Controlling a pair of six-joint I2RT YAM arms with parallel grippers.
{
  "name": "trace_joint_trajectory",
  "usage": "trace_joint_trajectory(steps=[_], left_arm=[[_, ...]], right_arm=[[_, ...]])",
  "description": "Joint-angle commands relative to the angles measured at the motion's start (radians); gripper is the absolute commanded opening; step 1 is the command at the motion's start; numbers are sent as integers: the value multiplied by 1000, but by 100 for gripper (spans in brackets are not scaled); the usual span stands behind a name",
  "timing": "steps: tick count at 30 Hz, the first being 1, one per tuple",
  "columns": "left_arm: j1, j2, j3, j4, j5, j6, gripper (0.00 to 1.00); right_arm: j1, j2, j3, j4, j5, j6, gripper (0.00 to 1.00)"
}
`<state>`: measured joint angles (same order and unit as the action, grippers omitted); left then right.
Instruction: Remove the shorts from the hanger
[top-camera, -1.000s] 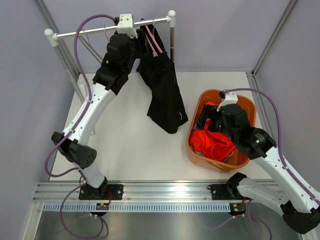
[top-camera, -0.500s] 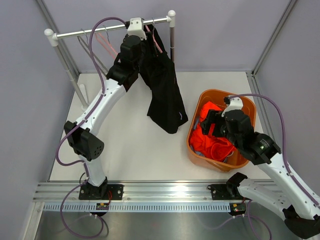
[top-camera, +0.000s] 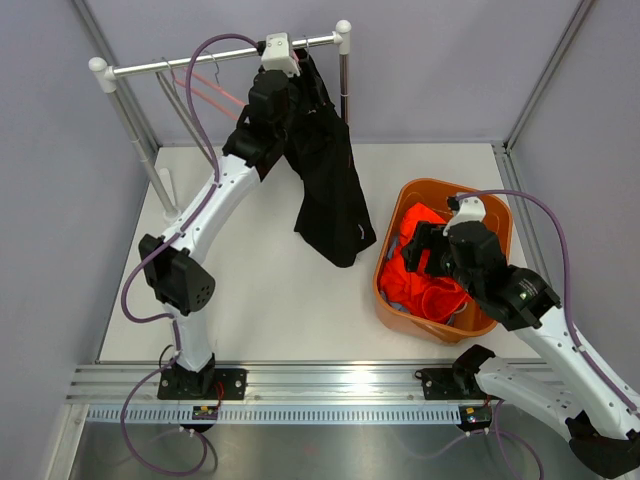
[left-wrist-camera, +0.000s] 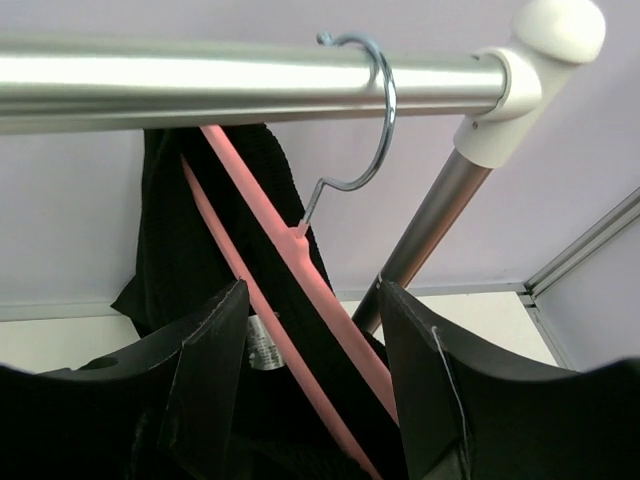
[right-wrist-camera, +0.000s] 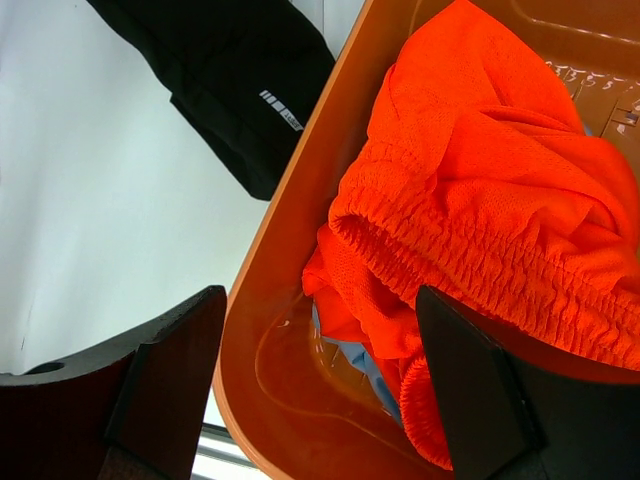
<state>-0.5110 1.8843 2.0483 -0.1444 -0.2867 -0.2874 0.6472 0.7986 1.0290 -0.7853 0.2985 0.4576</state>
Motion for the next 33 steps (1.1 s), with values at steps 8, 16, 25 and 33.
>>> trace_joint_trajectory(steps=[8, 16, 25, 33], left_arm=[[-21, 98, 102, 101, -46, -12, 58], [-40, 108, 105, 103, -80, 22, 44], [-41, 49, 76, 57, -129, 28, 7], [-41, 61, 121, 52, -121, 60, 24]], right_arm=[[-6, -7, -17, 4, 51, 3, 86], [-6, 2, -26, 12, 68, -13, 88], [-6, -1, -37, 20, 56, -7, 88], [-6, 1, -40, 23, 53, -8, 88]])
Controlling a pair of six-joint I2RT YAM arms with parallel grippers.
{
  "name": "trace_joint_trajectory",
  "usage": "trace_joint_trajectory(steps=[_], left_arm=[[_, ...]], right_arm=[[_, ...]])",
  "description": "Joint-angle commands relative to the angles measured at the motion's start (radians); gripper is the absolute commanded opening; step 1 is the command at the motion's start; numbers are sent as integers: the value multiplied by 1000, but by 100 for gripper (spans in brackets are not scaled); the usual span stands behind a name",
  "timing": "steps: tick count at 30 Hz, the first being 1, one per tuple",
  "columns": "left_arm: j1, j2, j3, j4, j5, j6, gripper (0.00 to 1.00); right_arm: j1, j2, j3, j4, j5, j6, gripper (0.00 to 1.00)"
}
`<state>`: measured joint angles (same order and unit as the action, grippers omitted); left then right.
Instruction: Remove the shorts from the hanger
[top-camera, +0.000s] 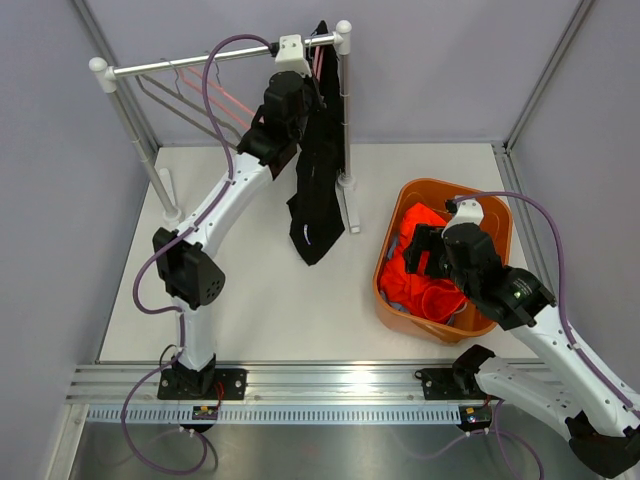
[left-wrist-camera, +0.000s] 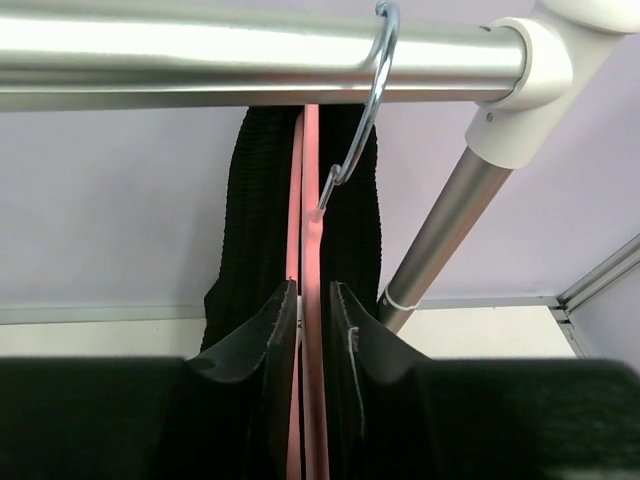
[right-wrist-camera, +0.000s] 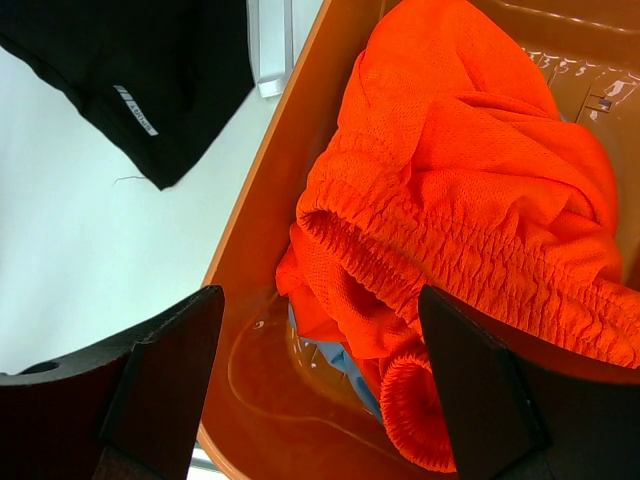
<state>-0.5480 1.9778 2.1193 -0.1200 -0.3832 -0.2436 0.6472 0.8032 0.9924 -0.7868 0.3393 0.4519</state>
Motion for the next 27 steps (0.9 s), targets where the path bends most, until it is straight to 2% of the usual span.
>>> trace_joint_trajectory(steps=[1, 8, 22, 25, 27], left_arm=[[-4, -27, 71, 25, -22, 20, 25], [-4, 44, 140, 34, 3, 35, 28], [-4, 104, 163, 54, 3, 43, 29], [-4, 118, 165, 62, -2, 44, 27], [-4, 122, 171, 53, -3, 44, 22]], right_arm=[[-6, -4, -5, 23, 12, -4, 88], [-6, -10, -14, 20, 29, -10, 89], [-6, -2, -14, 27, 23, -13, 89], [-6, -2, -15, 27, 24, -13, 89], [-6, -4, -15, 27, 23, -12, 89]])
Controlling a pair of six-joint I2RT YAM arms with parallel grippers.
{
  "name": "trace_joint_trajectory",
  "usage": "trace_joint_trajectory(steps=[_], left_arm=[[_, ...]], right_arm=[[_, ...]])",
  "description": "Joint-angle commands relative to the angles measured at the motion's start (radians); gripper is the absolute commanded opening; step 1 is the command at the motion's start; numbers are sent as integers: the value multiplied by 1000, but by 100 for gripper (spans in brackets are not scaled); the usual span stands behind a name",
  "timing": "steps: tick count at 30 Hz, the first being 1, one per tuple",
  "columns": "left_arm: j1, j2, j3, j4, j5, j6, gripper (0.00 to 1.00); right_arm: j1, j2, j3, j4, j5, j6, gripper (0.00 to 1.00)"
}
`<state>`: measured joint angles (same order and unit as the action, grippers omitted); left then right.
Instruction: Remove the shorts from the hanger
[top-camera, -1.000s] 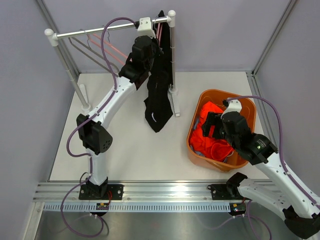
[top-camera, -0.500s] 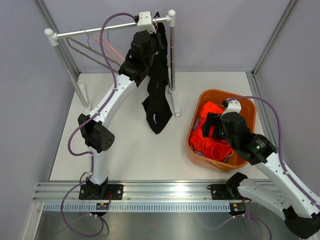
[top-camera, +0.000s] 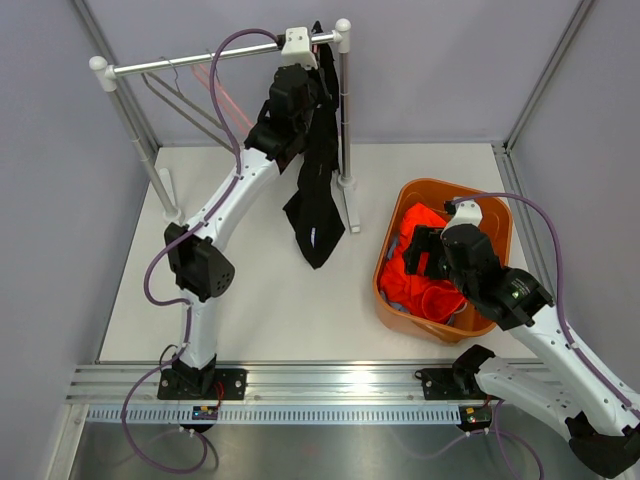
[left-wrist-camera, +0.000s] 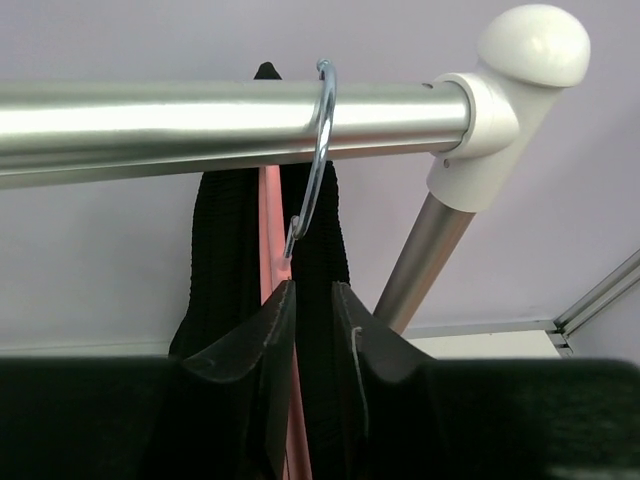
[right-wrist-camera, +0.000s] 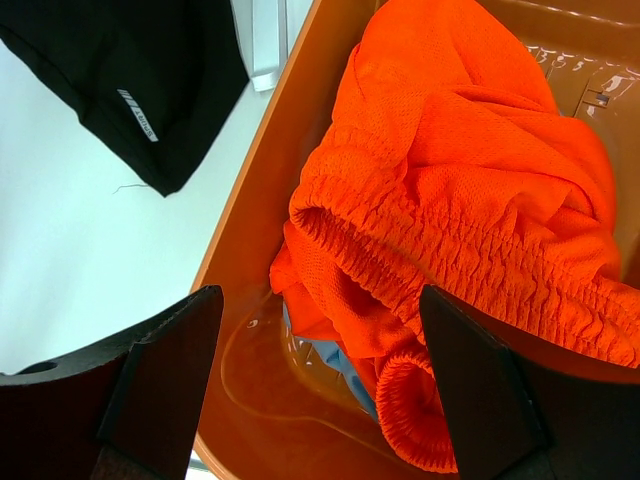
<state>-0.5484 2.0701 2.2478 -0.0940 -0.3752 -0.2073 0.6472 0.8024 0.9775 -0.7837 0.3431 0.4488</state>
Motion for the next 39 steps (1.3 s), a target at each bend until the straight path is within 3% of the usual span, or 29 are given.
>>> trace_joint_trajectory(steps=[1, 11, 39], left_arm=[[-4, 31, 45, 22, -11, 9, 20], [-7, 12, -4, -3, -16, 29, 0], [-47, -177, -51, 30, -62, 201, 0]], right_arm=[[-6, 0, 0, 24, 20, -9, 89], [-6, -2, -5, 29, 14, -9, 89], [-6, -26, -10, 31, 11, -7, 89]])
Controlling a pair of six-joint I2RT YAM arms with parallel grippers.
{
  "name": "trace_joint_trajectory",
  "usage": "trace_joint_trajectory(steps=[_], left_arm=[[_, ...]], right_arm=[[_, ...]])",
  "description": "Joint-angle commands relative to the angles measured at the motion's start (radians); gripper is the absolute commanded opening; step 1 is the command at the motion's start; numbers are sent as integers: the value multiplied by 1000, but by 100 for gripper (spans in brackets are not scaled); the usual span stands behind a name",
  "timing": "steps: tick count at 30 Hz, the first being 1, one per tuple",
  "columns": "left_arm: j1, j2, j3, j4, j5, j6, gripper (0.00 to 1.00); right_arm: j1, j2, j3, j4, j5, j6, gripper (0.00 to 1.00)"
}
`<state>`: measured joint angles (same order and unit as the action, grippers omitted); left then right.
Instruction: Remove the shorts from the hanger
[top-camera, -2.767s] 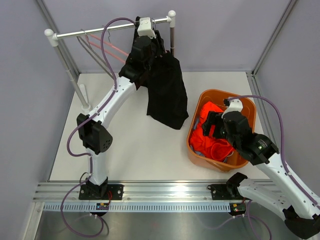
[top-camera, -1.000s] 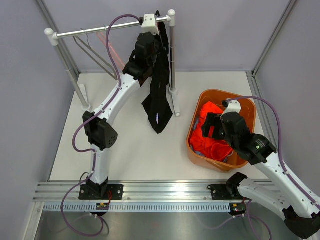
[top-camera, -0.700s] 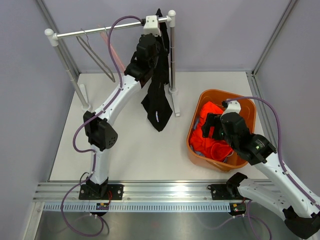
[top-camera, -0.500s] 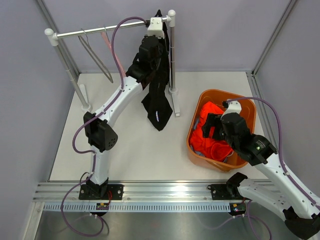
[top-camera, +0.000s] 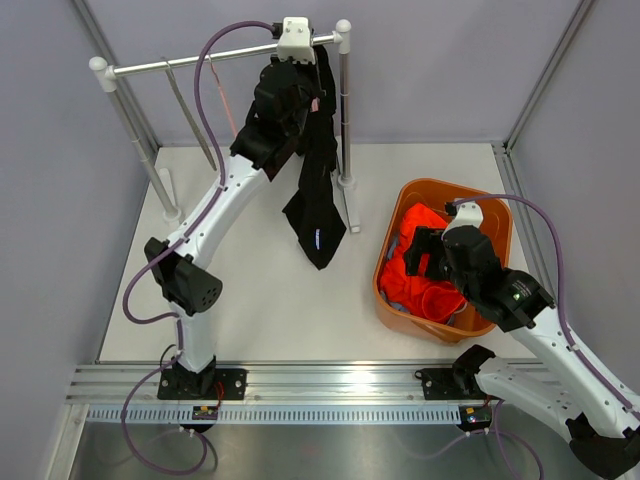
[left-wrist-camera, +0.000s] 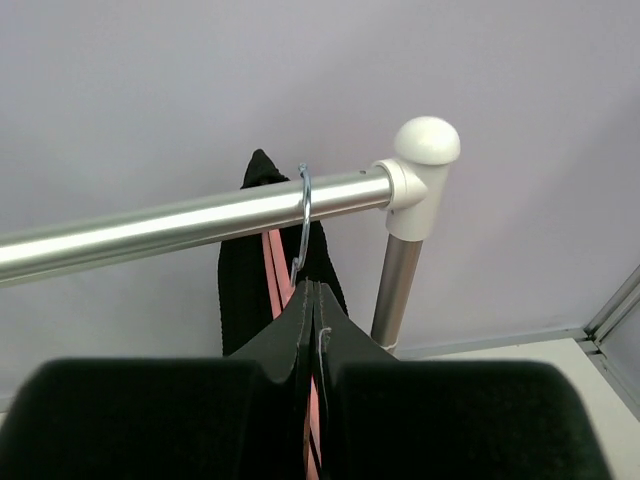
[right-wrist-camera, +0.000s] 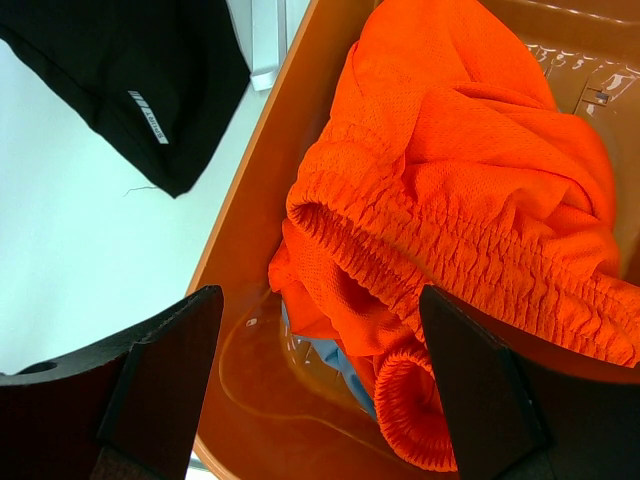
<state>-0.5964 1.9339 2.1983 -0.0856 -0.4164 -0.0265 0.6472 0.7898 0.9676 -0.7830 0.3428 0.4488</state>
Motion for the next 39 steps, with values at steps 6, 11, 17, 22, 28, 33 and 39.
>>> trace_joint_trajectory(steps=[6, 11, 17, 22, 28, 33, 39], left_arm=[[3, -21, 44, -43, 4, -4, 23], [3, -15, 40, -49, -7, -19, 55], [3, 8, 64, -46, -5, -41, 56], [1, 34, 67, -55, -12, -52, 56], [1, 65, 74, -46, -22, -50, 55], [1, 99, 78, -36, -33, -50, 54], [3, 129, 83, -23, -50, -52, 53]], right_arm=[[-6, -15, 2, 28, 12, -4, 89], [-6, -12, 0, 27, 15, -4, 89], [-6, -8, 0, 28, 15, -6, 89], [-6, -9, -3, 30, 16, -4, 89], [-6, -11, -1, 30, 13, -5, 89], [-6, -12, -1, 28, 13, -7, 89], [-6, -9, -3, 30, 9, -7, 89]])
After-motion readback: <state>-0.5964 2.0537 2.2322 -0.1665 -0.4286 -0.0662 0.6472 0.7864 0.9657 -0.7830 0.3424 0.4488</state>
